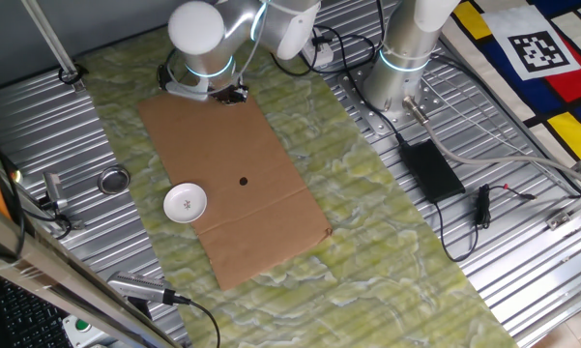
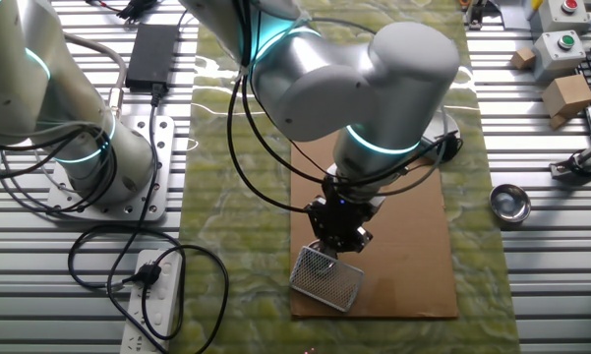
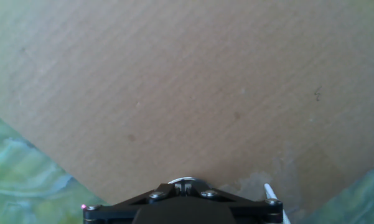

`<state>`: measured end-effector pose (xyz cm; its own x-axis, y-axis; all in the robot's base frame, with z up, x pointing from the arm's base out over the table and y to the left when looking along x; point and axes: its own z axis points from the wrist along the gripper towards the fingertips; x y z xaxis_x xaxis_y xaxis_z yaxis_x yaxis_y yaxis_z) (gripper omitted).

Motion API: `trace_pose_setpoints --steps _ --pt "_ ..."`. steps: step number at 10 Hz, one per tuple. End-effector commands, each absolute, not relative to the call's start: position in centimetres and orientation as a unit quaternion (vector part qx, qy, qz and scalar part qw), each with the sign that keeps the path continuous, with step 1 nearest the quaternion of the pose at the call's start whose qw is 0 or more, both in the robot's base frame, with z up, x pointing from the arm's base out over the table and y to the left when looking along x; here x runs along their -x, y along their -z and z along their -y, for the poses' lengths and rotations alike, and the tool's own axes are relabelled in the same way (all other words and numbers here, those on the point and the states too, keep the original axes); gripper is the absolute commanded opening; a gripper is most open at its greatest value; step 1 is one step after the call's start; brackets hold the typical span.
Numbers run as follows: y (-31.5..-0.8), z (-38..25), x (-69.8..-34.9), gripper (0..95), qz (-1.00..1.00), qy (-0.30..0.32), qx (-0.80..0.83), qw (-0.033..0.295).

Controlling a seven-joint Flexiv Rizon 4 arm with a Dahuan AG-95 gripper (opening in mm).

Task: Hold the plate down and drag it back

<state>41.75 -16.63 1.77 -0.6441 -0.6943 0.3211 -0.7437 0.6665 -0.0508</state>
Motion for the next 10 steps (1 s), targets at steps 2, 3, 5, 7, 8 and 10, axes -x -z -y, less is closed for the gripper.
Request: trace_pose_setpoints --steps 2,3,5,7,8,10 --pt "-1.7 16.1 -41.8 0.0 0.909 -0.080 -0.386 0.132" --pt "-1.7 15.7 -41.8 0.0 0.913 -0.078 -0.379 0.130" --pt "-1.8 15.0 -42.1 0.0 0.921 -0.066 -0.365 0.121" --pt "-1.9 14.3 -42.3 0.0 0.927 -0.060 -0.352 0.113" --pt "-1.9 14.1 -42.4 0.0 0.930 -0.057 -0.346 0.108" --pt "-1.9 13.5 -42.4 0.0 0.940 -0.040 -0.328 0.090"
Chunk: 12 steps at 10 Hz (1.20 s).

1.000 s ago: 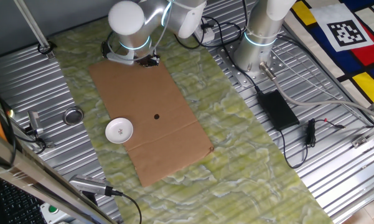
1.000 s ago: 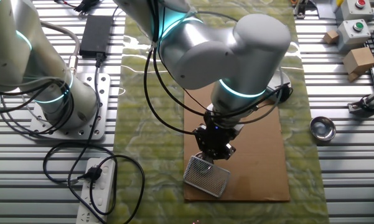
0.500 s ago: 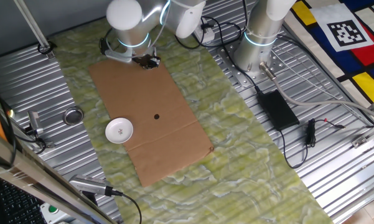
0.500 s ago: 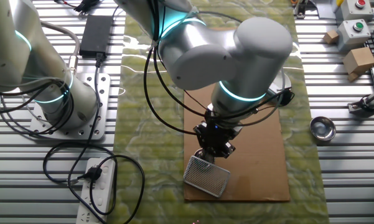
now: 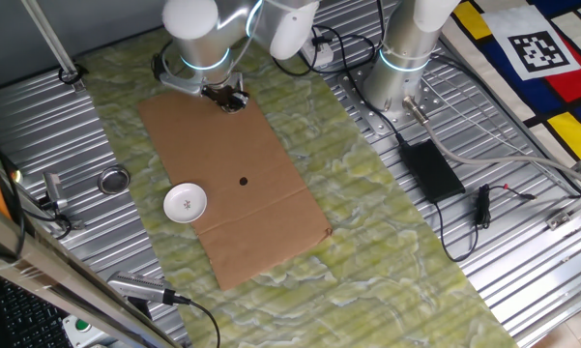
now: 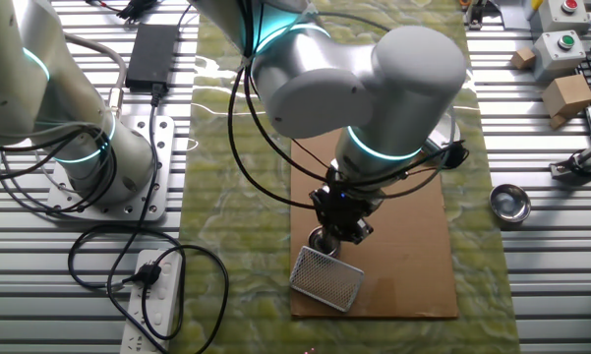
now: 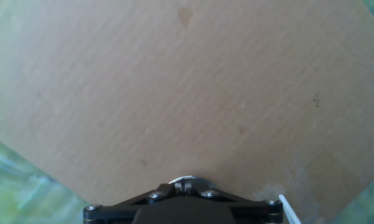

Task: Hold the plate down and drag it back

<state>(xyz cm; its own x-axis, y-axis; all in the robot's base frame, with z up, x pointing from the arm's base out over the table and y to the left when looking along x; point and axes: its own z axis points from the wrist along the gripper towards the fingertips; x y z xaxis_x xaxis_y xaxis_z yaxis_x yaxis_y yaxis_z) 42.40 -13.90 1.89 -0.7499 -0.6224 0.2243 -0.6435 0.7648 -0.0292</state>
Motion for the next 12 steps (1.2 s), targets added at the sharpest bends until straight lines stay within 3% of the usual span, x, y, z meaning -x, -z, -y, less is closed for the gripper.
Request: trace_pose_setpoints --steps 1,12 --pt "-1.9 13.4 -42.4 0.0 0.943 -0.035 -0.320 0.084" --pt "-2.2 10.5 -42.7 0.0 0.966 0.008 -0.254 0.052"
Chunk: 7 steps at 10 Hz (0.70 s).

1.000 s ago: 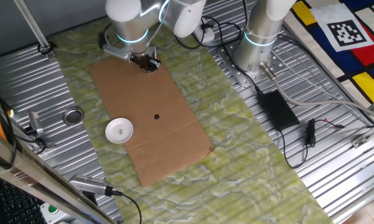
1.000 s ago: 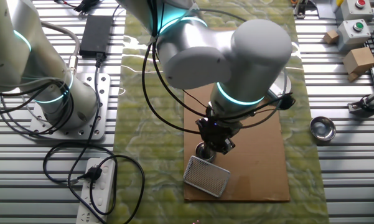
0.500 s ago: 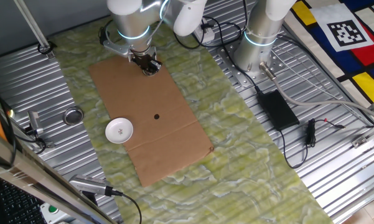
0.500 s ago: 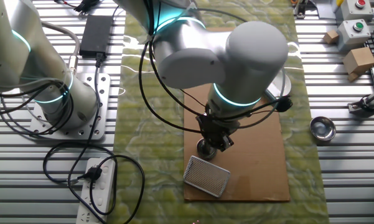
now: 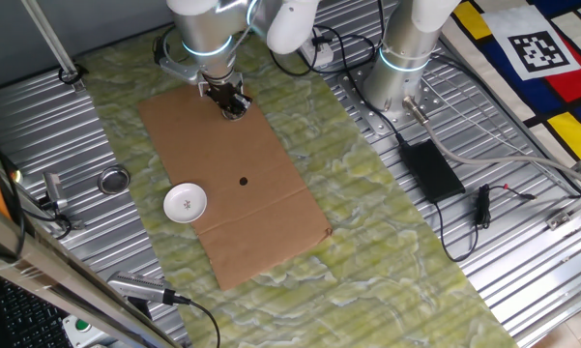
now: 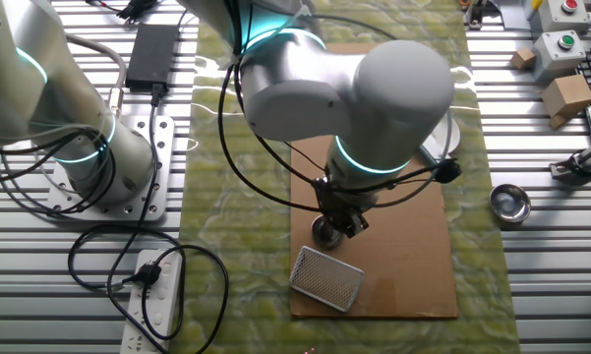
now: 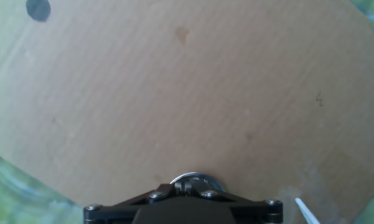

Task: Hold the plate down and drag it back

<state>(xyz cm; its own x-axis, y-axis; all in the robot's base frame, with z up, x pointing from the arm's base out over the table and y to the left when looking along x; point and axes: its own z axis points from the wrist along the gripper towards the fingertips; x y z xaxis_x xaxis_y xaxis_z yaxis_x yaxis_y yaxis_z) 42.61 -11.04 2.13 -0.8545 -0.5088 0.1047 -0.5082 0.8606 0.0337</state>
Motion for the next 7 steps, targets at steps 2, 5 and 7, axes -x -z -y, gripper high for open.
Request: trace_pose_setpoints --steps 2,5,7 --pt "-2.24 10.39 -42.65 0.0 0.969 0.024 -0.241 0.044" --pt "-2.30 10.08 -42.69 0.0 0.975 0.049 -0.217 0.029" --pt "-2.31 9.98 -42.70 0.0 0.976 0.055 -0.211 0.027"
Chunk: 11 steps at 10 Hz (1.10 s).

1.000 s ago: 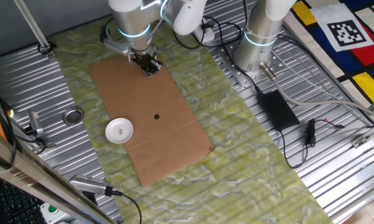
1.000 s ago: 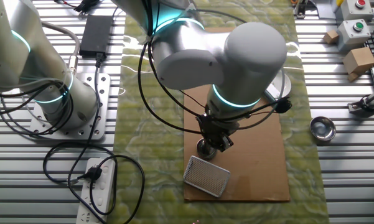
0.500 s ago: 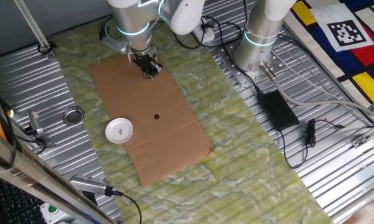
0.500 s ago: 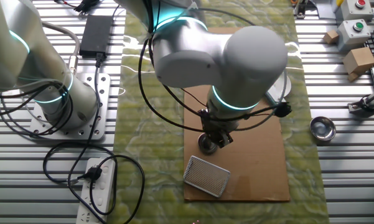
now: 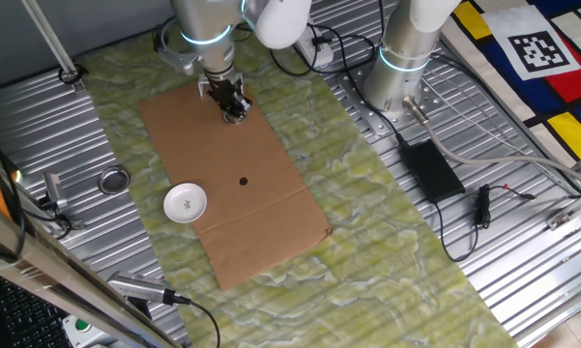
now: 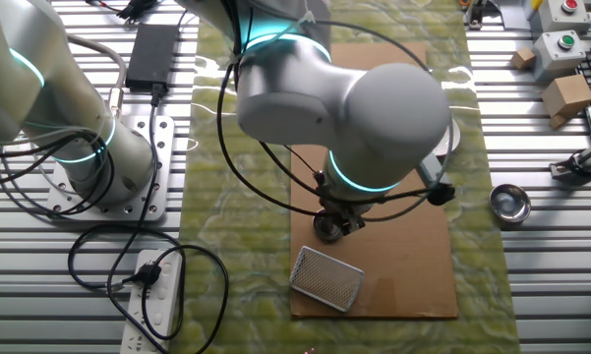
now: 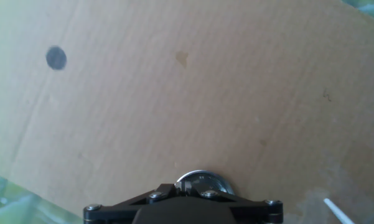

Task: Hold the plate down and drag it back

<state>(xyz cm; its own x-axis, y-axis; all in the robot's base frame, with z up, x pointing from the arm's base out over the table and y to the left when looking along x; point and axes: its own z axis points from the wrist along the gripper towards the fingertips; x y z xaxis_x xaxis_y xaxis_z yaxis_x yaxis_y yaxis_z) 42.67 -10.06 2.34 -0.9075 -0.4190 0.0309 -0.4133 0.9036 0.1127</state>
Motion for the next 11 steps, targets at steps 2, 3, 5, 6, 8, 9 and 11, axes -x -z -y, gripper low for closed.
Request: trace_pose_setpoints --steps 2,3,5,6,8,9,11 --pt "-2.3 10.0 -42.7 0.0 0.975 0.055 -0.213 0.026" --pt "-2.3 10.0 -42.7 0.0 0.975 0.055 -0.215 0.026" --pt "-2.4 10.0 -42.7 0.0 0.970 0.043 -0.235 0.029" --pt "-2.6 10.0 -42.7 0.0 0.969 0.035 -0.243 0.031" --pt "-3.4 10.1 -42.8 0.0 0.962 0.007 -0.270 0.043" --pt "-3.4 10.3 -42.9 0.0 0.961 0.004 -0.272 0.042" --pt "-3.4 10.7 -43.1 0.0 0.959 0.002 -0.280 0.044"
